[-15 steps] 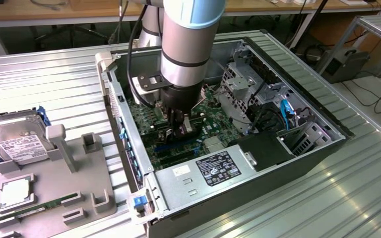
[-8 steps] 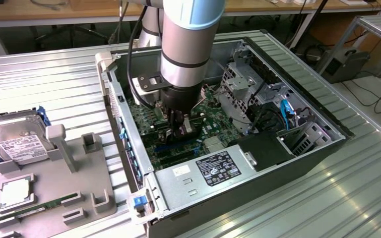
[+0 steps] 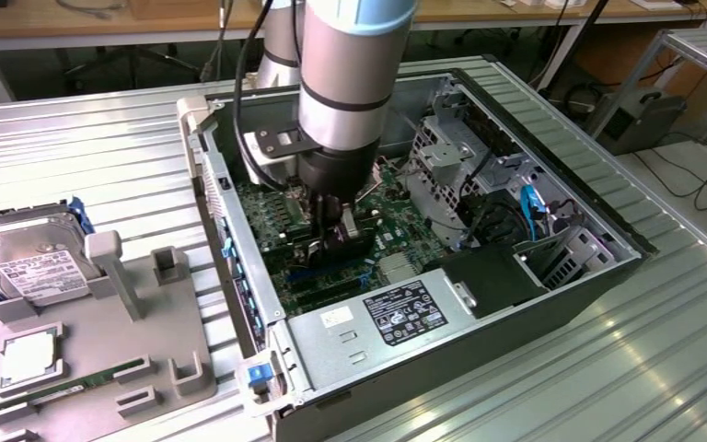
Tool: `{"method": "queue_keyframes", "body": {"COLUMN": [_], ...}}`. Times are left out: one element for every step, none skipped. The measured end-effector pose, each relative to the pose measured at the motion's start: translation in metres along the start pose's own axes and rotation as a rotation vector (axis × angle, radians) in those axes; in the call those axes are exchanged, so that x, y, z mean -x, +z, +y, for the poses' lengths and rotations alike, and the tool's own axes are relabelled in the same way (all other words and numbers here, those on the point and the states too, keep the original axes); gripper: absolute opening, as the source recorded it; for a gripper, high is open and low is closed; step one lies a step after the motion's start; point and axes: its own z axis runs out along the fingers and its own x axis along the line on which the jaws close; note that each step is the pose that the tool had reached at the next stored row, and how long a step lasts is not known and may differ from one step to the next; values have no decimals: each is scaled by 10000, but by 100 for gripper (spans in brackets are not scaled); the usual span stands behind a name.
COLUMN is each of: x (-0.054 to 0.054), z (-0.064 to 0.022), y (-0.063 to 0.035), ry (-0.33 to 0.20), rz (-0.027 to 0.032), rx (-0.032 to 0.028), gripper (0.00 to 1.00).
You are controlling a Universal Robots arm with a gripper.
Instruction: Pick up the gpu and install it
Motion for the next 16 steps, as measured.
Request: {"method": "queue_keyframes", "body": {"x": [2, 3, 4, 7, 11, 14, 20, 22, 23, 23, 23, 23, 23, 23, 23, 24], "z": [-1, -2, -3, -1, 3, 17, 44, 45, 45, 45, 46, 46, 46, 46, 46, 46], "y": [-51, -95, -120, -139, -139, -139, -140, -139, -139, -139, -139, -139, -139, -139, -139, -139], "ry": [0, -1, -1, -1, 0, 0, 0, -1, -2, -2, -2, 0, -1, -1, -1, -1], "rz": [0, 2, 1, 1, -1, -1, 3, 8, 11, 12, 12, 13, 13, 13, 13, 12], "rx": [0, 1, 1, 1, -1, -1, 0, -1, -1, -1, -1, 0, 0, -1, -1, -1], "gripper": [40, 40, 40, 40, 40, 32, 25, 20, 14, 11, 11, 11, 11, 11, 11, 11]}}
